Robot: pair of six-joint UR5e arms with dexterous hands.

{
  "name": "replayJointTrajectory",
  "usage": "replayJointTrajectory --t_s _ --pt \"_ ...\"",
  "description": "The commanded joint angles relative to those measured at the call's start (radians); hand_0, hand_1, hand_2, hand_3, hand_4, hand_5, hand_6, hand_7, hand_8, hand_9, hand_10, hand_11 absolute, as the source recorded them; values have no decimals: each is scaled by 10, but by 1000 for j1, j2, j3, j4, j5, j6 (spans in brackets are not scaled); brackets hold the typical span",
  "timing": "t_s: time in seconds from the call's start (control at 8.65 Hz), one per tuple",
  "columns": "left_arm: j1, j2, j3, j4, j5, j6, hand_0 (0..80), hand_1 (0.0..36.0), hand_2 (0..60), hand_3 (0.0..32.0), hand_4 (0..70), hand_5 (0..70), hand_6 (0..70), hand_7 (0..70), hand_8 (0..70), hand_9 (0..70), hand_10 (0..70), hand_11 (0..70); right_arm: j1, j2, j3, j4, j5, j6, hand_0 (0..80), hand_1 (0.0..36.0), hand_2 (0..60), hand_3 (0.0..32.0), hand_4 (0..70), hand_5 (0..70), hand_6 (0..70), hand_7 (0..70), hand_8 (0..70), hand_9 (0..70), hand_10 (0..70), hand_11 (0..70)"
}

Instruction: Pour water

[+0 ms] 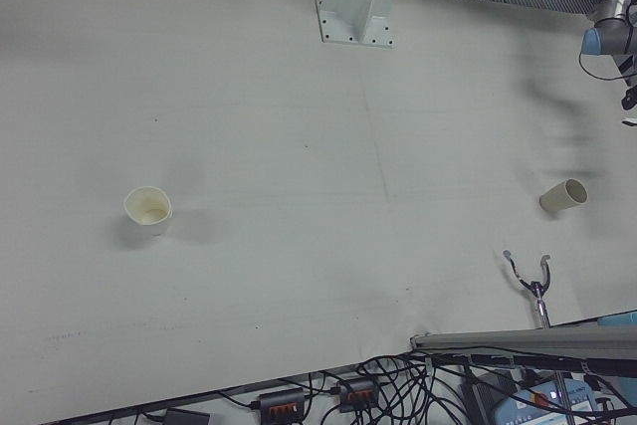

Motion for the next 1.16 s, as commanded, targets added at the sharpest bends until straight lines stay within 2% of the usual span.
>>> replayJointTrajectory --t_s 0.0,0.12,0.23,0.35,0.46,0.69,1.04 --pt "184 -23 30 -49 -175 47 634 203 0 102 122 0 0 19 0 0 22 61 -3 -2 -12 -1 1 1 461 123 101 0 78 0 28 42 0 22 0 0" --pt "189 -91 71 -12 -167 35 642 207 0 74 129 0 0 20 0 0 24 64 1 -2 -12 -1 1 1 461 122 101 0 78 0 29 44 0 24 0 0" --pt "190 -122 103 28 -162 -5 662 209 0 68 131 5 0 24 0 0 22 61 3 -5 -12 -1 1 1 460 121 101 0 79 0 29 45 0 24 0 0" --pt "191 -165 143 103 -130 -89 670 208 0 46 139 12 0 27 0 0 21 60 3 -7 -14 -1 1 1 460 121 101 0 77 0 30 45 1 26 0 0" --pt "190 -178 189 111 -113 -131 685 210 0 30 144 19 0 31 0 0 23 63 3 -7 -11 -1 3 1 459 120 100 0 77 0 29 44 2 27 0 0" --pt "190 -187 240 91 -114 -130 653 205 0 10 147 0 0 25 0 0 18 56 1 -7 -11 -1 3 3 459 121 102 0 76 0 30 44 2 27 0 0" --pt "190 -199 246 71 -131 -104 681 210 0 22 146 6 0 25 0 0 17 55 3 -7 -11 -1 4 3 459 118 100 0 77 0 31 46 4 29 0 0"
